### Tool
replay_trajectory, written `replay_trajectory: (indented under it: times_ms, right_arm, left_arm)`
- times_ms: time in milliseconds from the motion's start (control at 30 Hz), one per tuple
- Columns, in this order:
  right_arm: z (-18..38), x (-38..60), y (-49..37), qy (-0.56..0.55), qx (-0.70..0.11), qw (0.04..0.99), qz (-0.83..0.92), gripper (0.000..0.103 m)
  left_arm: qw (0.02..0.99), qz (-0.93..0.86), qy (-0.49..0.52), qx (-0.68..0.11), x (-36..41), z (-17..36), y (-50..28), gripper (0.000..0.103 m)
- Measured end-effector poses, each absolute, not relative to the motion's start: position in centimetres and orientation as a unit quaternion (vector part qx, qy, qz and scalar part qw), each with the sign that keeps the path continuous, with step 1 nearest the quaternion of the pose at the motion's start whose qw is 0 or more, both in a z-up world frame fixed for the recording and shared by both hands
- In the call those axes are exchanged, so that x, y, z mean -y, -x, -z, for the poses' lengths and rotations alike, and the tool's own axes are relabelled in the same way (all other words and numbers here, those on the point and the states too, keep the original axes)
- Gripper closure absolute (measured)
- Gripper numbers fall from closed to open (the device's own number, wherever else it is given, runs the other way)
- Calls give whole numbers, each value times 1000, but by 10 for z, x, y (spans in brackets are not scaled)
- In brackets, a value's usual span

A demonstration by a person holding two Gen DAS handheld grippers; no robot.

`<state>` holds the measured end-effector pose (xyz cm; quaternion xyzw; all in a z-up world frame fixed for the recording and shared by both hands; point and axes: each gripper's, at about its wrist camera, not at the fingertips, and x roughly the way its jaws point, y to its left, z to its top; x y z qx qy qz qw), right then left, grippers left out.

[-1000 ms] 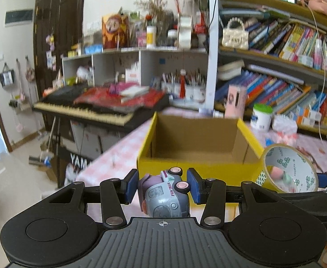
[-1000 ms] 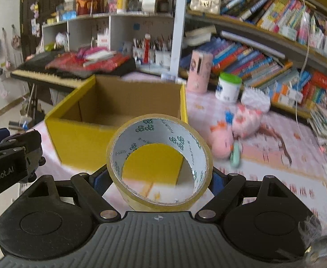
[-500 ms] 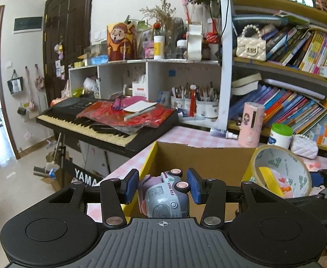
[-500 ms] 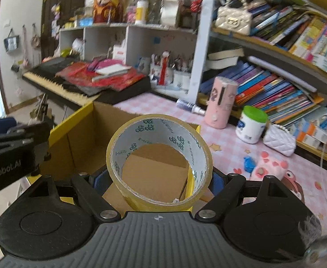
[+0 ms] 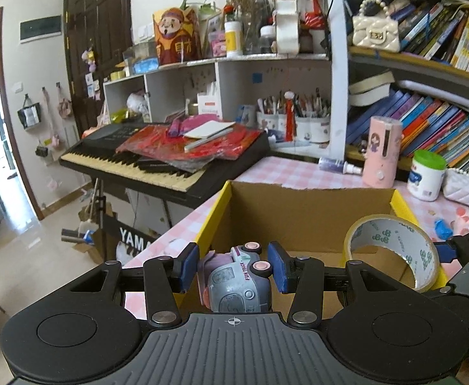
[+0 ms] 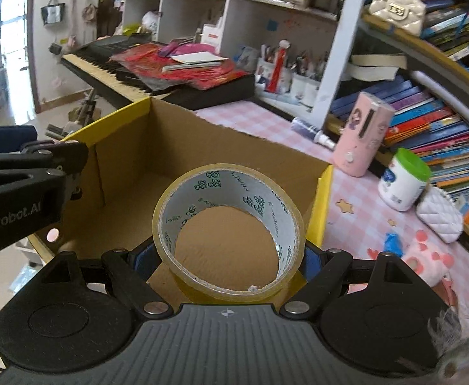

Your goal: Organize objects

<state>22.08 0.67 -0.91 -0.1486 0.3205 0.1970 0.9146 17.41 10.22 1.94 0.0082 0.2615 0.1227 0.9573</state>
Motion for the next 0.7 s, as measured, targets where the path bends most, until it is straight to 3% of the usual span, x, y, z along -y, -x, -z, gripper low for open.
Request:
replay_trajectory:
  times_ms: [267, 700]
  right_arm:
    - [16, -4, -239, 115, -356, 891, -255, 19]
    - [17, 7, -257, 135, -345, 874, -315, 18]
  left_arm:
    - [948, -127, -2, -291, -103, -7, -189, 58]
    - [939, -133, 12, -317, -100, 5, -196, 57]
